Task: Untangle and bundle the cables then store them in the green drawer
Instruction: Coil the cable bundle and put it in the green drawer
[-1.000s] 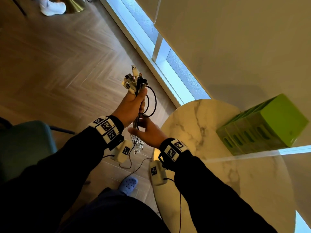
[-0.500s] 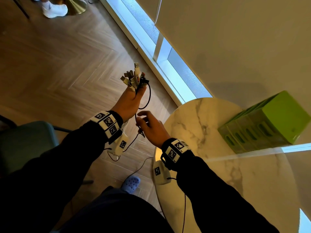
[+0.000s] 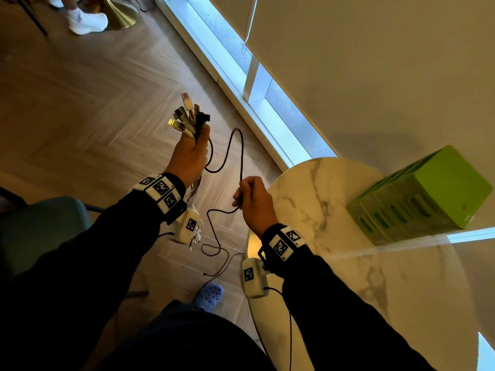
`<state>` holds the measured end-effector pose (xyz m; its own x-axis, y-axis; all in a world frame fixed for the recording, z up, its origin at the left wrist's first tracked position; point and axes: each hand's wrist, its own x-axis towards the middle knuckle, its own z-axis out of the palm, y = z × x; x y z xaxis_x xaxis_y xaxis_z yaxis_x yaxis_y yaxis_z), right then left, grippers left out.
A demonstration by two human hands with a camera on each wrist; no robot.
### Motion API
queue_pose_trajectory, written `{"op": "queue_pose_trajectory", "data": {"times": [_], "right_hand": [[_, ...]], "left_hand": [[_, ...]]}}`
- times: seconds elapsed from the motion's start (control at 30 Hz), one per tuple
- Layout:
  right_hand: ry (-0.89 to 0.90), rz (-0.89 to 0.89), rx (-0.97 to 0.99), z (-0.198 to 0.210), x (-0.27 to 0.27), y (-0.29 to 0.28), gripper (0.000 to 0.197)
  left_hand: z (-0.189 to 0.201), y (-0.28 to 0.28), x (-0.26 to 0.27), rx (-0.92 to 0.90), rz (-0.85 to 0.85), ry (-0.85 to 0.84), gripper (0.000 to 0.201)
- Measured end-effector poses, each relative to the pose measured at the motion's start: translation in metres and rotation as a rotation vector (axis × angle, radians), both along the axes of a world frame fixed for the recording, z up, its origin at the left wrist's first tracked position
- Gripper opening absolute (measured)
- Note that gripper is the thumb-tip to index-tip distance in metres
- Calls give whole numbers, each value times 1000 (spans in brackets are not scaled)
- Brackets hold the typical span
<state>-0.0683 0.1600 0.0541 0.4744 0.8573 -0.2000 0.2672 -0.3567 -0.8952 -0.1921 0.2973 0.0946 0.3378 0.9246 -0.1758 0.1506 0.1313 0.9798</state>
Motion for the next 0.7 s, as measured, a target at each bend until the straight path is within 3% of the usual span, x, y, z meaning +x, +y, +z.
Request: {"op": "queue_pose_trajectory", "data": {"times": [0.07,0.1,0.17,0.23,0.3,0.4,0.5,0.6,0.7], "right_hand": [[65,62,-375,-16,10,-4,13],[3,150,-596,-19,15,-8,15],[-204,300,-838,-21,21,-15,55],[-313,305,-592,-11,19,-15,84],[-327,380,-278,5,11,-8,89],[-289,500,-145,17,-7,4,60],[-389,420,69,23,-15,5,24],[-344,281,206,25,-12,0,17],[-90,-63,217,20,-1,-1,18]], "left_hand": [[4,3,1,-68,21,-111,37],[6,3,1,-94,20,-168,36],[7,4,-1,-133,-15,-251,35],[8,1,-1,-163,-81,-305,35],[9,-2,2,-178,-130,-338,35],[12,-4,6,-164,-146,-315,34],[15,-2,6,-111,-132,-227,34],[11,4,1,-31,-65,-82,39],[3,11,-4,-57,31,-76,40]]}}
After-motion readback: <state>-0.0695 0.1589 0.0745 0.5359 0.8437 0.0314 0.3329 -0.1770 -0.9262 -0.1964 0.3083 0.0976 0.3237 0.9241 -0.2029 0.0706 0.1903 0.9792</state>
